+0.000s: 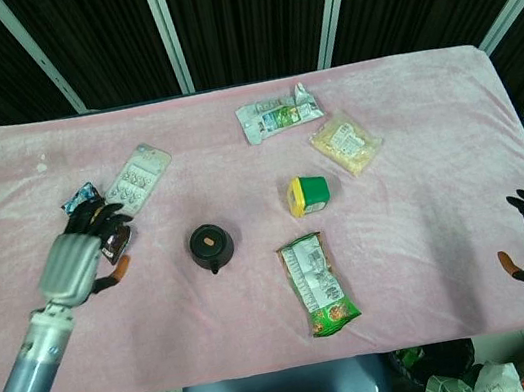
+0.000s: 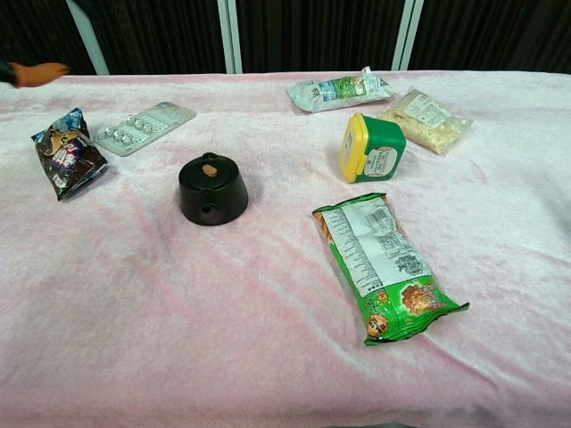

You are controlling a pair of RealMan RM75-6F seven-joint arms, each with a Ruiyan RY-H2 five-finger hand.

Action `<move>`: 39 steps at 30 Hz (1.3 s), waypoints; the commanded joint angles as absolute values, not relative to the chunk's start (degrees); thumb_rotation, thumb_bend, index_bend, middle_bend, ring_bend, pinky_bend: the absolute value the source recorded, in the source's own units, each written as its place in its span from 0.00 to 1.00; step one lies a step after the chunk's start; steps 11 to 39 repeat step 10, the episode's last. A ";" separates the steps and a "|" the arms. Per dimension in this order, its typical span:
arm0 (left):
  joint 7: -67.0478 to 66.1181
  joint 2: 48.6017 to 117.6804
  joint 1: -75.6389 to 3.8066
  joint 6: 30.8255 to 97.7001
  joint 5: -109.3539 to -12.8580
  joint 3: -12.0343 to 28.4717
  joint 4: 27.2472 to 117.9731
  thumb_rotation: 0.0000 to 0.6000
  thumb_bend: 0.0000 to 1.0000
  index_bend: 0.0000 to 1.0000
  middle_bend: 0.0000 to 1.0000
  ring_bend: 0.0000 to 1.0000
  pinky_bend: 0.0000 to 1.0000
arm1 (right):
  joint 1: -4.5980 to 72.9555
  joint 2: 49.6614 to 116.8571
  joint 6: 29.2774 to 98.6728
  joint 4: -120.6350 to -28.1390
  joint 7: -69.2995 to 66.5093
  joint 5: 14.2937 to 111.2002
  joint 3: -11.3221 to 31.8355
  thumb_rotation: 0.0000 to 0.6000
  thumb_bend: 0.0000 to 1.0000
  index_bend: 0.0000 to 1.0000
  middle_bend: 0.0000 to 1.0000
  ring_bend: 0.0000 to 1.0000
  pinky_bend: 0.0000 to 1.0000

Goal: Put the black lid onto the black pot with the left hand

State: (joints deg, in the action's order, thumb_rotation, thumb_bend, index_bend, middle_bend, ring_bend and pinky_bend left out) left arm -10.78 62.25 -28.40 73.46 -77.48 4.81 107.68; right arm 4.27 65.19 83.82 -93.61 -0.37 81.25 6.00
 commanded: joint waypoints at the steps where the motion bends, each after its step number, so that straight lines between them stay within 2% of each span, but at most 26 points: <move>1: -12.14 54.46 -17.97 84.70 -85.35 -2.90 113.09 1.00 0.37 0.28 0.12 0.02 0.02 | 4.27 65.24 83.92 -93.51 -0.20 81.31 6.00 1.00 0.23 0.17 0.10 0.22 0.18; 5: -9.40 52.60 -12.43 89.98 -88.90 -6.64 109.74 1.00 0.37 0.28 0.11 0.01 0.00 | 4.22 65.26 84.15 -93.48 -0.20 81.47 6.02 1.00 0.23 0.17 0.10 0.22 0.18; 8: -6.56 51.94 -10.64 90.72 -88.34 -7.51 107.58 1.00 0.37 0.29 0.10 0.00 0.00 | 4.24 65.30 84.23 -93.47 -0.23 81.81 5.91 1.00 0.22 0.17 0.10 0.22 0.18; 39: -5.41 51.74 -10.26 90.52 -87.51 -7.52 106.79 1.00 0.37 0.29 0.10 0.00 0.00 | 4.25 65.33 84.26 -93.45 -0.20 81.95 5.87 1.00 0.22 0.17 0.10 0.22 0.18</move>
